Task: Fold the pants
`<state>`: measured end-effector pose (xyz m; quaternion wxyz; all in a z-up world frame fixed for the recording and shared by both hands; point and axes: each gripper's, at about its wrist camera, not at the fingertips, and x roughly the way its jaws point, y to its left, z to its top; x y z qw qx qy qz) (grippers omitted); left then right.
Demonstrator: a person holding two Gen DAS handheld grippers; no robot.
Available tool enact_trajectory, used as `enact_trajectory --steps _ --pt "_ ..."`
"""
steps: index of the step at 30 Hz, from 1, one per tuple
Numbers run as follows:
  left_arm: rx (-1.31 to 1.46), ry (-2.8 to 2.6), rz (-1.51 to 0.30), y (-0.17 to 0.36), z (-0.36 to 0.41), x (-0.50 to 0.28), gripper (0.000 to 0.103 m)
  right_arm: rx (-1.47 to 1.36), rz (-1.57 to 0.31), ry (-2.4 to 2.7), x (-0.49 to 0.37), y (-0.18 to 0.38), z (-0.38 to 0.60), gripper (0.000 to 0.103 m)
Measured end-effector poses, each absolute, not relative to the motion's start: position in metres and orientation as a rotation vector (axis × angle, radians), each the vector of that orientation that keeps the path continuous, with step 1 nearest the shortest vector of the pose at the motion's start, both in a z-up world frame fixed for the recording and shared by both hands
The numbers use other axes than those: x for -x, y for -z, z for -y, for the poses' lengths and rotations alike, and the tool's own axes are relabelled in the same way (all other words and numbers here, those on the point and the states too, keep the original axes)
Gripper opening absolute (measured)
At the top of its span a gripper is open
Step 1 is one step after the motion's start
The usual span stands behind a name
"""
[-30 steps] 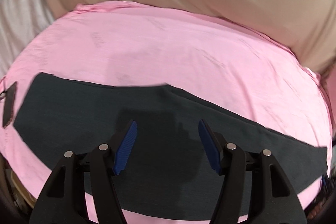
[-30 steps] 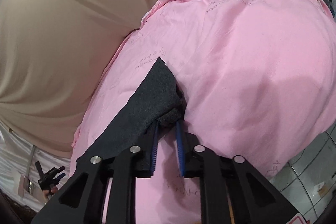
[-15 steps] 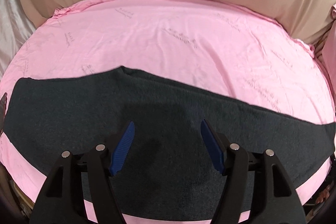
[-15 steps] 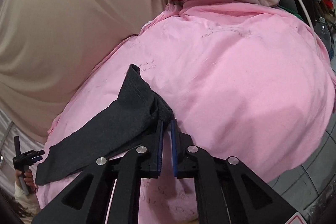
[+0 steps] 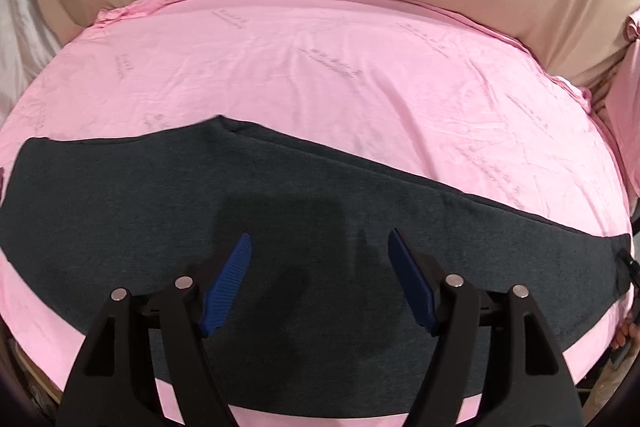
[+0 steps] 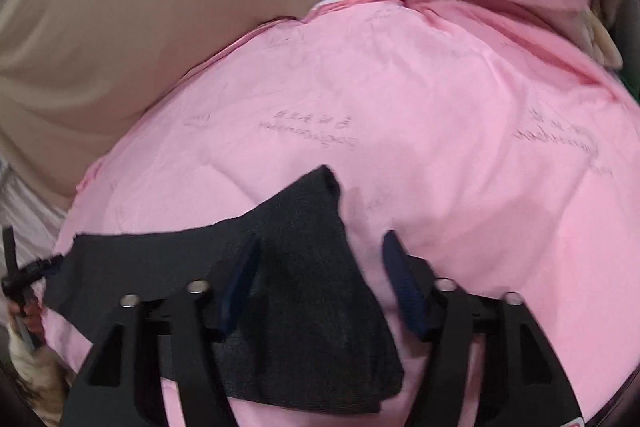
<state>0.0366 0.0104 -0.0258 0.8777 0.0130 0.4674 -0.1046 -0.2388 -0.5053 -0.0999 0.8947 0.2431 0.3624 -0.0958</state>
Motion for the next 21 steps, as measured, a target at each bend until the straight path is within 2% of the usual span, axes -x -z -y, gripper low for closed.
enact_trajectory --steps 3,4,6,8,12,13,15,16,17,21 --pt "-0.025 0.191 -0.963 0.025 -0.020 -0.040 0.069 -0.284 -0.579 0.269 0.258 0.056 0.475 0.010" --pt "-0.024 0.188 -0.962 0.025 -0.022 -0.042 0.069 -0.281 -0.572 0.301 0.260 0.054 0.480 0.010" --pt "-0.017 0.189 -0.965 0.030 -0.023 -0.046 0.069 -0.329 -0.676 0.374 0.250 0.084 0.503 0.011" --pt "-0.009 0.194 -0.972 0.036 -0.023 -0.050 0.069 -0.312 -0.760 0.456 0.243 0.112 0.512 0.006" --pt "-0.020 0.201 -0.989 0.047 -0.023 -0.050 0.069 -0.483 -0.670 0.437 0.265 0.102 0.522 0.011" --pt "-0.025 0.203 -0.987 0.048 -0.024 -0.049 0.069 -0.507 -0.651 0.432 0.271 0.099 0.522 0.014" --pt "-0.041 0.194 -0.969 0.049 -0.028 -0.046 0.069 -0.594 -0.614 0.408 0.282 0.097 0.520 0.033" --pt "-0.046 0.189 -0.960 0.049 -0.030 -0.045 0.069 -0.623 -0.596 0.395 0.287 0.095 0.516 0.054" --pt "-0.049 0.185 -0.953 0.048 -0.032 -0.044 0.069 -0.646 -0.579 0.397 0.294 0.096 0.510 0.062" --pt "-0.065 0.171 -0.914 0.044 -0.042 -0.039 0.070 -0.676 -0.613 0.444 0.301 0.106 0.492 0.062"
